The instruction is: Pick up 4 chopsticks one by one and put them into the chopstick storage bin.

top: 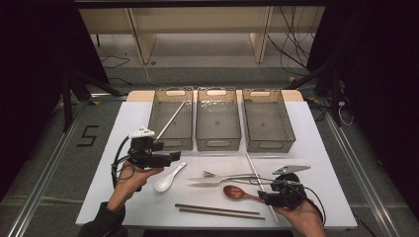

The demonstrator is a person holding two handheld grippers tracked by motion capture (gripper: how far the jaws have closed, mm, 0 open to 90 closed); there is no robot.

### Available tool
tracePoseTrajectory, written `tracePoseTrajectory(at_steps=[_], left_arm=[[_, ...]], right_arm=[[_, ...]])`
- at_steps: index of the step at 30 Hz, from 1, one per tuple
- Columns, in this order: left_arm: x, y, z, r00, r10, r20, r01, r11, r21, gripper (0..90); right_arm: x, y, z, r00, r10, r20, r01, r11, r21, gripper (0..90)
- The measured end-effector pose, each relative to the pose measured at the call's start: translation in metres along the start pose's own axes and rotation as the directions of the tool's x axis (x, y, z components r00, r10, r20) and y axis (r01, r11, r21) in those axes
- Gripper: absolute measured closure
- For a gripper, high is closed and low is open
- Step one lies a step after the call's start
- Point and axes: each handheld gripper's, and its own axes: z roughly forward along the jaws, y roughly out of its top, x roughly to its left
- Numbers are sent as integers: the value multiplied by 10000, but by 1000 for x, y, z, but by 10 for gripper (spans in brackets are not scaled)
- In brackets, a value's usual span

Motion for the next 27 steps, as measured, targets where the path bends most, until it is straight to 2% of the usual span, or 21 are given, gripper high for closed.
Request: tracePoseTrajectory(at_steps=[8,12,23,27], left_arm=[[1,-12,6,9998,-177,42,176,9995,262,182],[0,-15,6,9997,-167,159,162,9994,294,180],[-2,-24,7,9994,-176,282,165,9991,401,171],[-3,-25,6,9993,-210,314,199,9991,368,170]], right_arm=[[-5,1,13,9997,-25,223,12,9983,581,584],[-5,6,18,9994,-195,302,167,9957,906,641],[0,13,29,9946,-832,618,703,9798,1874,767],[-2,15,30,9944,-811,682,661,9778,1989,826]])
